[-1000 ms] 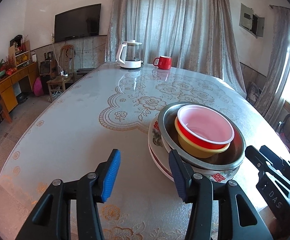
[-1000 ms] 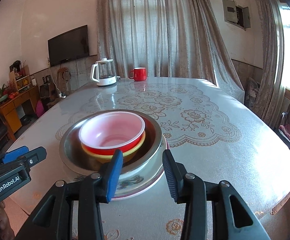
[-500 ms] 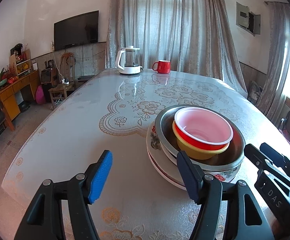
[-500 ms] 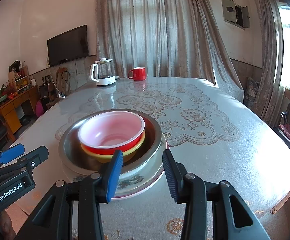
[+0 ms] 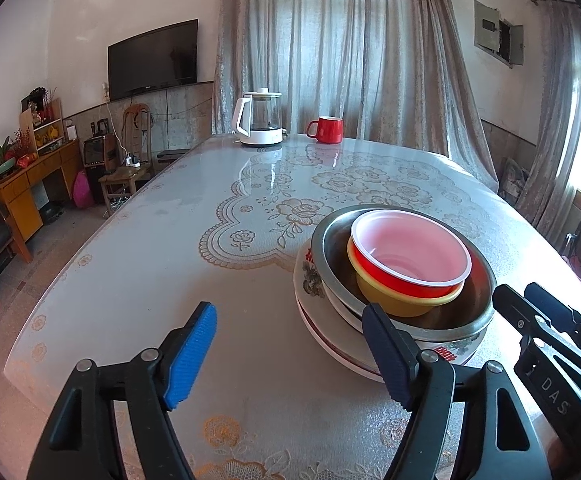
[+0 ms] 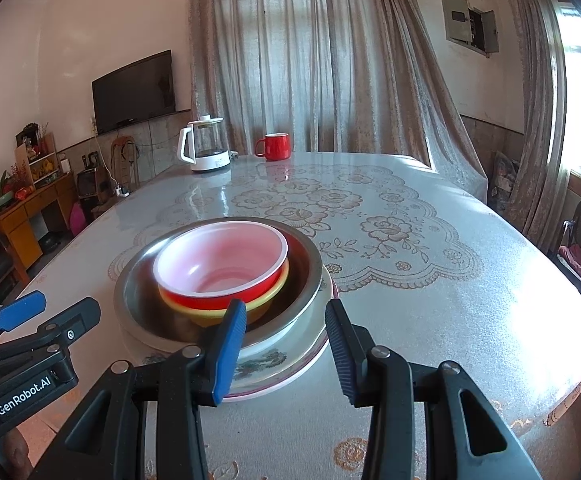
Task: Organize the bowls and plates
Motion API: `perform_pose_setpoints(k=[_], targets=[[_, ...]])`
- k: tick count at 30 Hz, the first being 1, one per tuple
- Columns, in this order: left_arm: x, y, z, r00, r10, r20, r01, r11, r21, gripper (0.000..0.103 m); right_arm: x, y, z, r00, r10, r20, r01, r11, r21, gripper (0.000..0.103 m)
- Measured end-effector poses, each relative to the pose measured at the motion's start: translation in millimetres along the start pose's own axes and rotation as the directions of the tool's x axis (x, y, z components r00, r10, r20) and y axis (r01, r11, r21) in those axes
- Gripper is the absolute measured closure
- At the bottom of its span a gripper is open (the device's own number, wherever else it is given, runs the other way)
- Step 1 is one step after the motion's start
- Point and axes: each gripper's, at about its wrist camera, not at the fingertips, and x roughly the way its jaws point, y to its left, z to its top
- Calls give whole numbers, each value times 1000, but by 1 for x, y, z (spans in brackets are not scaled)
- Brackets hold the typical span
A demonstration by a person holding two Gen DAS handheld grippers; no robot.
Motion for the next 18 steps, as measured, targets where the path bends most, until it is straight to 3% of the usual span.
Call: perform_pose_setpoints(k=[18], targets=[[-4, 0, 0, 1000, 17, 9, -17, 1000, 1, 18, -2, 1, -1, 1000, 6, 0, -6, 1000, -4, 61]])
